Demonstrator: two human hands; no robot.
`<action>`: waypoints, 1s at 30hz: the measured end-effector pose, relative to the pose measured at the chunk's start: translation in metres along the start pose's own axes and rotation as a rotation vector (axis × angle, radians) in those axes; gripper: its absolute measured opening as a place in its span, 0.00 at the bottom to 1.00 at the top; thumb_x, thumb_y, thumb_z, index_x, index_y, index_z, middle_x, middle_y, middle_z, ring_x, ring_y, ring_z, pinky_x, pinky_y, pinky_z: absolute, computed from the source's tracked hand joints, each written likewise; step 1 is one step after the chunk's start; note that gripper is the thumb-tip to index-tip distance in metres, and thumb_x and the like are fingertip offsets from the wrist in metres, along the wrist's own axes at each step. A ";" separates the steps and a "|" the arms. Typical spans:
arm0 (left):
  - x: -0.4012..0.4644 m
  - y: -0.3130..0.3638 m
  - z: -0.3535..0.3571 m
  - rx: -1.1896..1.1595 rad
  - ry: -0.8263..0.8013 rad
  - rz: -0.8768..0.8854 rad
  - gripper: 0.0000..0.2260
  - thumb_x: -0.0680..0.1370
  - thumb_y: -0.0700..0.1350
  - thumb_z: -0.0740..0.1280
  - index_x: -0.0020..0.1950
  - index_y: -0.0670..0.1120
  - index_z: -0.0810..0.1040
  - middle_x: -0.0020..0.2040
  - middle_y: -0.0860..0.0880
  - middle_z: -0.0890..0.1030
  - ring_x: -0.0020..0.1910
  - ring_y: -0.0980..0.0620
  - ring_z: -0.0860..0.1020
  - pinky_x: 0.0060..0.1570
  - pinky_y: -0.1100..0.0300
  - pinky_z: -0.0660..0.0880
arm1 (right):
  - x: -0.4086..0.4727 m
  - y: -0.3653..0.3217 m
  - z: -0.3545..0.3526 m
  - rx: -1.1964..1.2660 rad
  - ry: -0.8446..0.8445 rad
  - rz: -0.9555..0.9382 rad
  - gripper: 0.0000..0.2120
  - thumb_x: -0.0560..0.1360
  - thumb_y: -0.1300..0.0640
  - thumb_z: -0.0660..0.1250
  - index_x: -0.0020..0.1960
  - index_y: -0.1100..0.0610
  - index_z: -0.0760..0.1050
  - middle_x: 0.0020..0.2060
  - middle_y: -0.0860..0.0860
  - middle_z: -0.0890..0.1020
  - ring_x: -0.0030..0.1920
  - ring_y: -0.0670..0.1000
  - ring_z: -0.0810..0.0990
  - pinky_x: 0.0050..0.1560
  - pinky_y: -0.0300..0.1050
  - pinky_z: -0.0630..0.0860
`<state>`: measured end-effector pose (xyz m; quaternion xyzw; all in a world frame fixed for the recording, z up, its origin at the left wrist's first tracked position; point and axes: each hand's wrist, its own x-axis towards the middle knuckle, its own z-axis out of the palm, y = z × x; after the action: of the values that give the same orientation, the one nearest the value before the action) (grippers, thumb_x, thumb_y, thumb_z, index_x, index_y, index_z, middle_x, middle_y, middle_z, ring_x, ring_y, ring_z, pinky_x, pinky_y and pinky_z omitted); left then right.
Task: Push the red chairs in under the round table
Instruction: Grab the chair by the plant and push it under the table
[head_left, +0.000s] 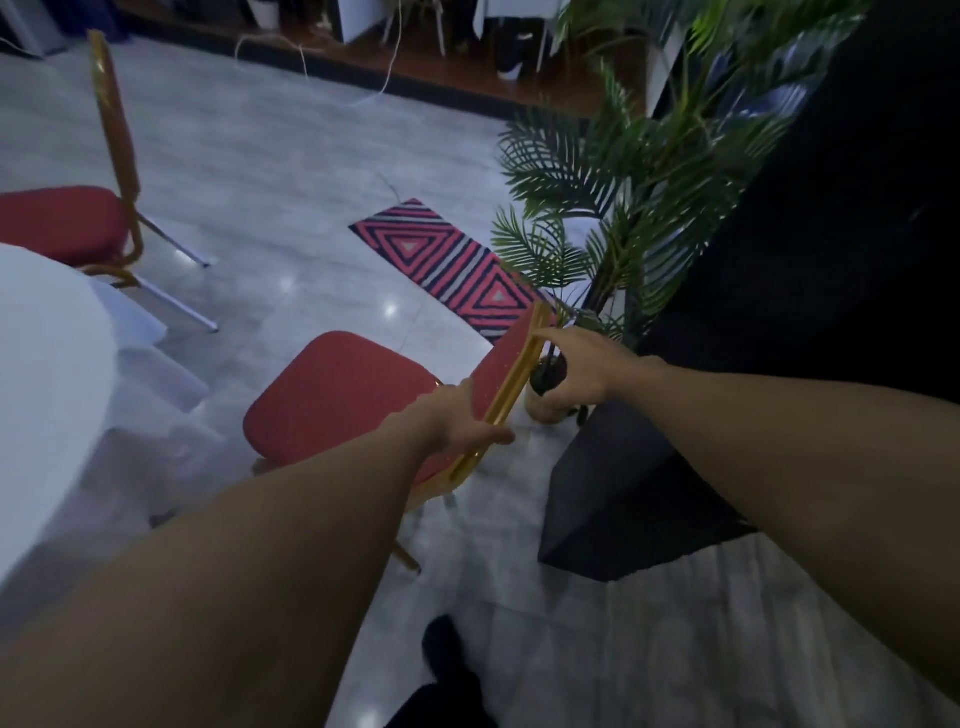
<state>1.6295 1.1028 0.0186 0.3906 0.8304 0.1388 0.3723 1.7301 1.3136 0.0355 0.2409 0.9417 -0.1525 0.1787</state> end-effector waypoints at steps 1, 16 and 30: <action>0.013 0.000 0.001 -0.011 -0.015 -0.007 0.50 0.70 0.70 0.72 0.82 0.46 0.57 0.77 0.40 0.70 0.72 0.36 0.73 0.68 0.42 0.72 | 0.012 0.005 0.000 -0.011 0.001 -0.011 0.57 0.67 0.37 0.79 0.87 0.48 0.53 0.85 0.53 0.60 0.83 0.59 0.62 0.75 0.62 0.70; 0.106 -0.016 0.026 -0.038 -0.240 -0.150 0.56 0.72 0.62 0.74 0.84 0.48 0.37 0.80 0.40 0.63 0.74 0.35 0.69 0.68 0.39 0.73 | 0.141 0.025 0.005 -0.416 -0.102 -0.374 0.30 0.71 0.41 0.75 0.72 0.47 0.79 0.71 0.53 0.77 0.75 0.61 0.66 0.77 0.68 0.56; 0.098 -0.085 -0.017 -0.504 -0.066 -0.400 0.45 0.72 0.44 0.67 0.83 0.63 0.47 0.74 0.43 0.70 0.69 0.36 0.72 0.69 0.36 0.72 | 0.234 -0.062 -0.009 -0.583 -0.205 -0.736 0.15 0.83 0.52 0.63 0.64 0.39 0.82 0.45 0.44 0.84 0.44 0.49 0.82 0.55 0.50 0.78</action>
<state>1.5303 1.1213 -0.0643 0.1196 0.8177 0.2512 0.5040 1.5047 1.3584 -0.0399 -0.1850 0.9455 0.0420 0.2647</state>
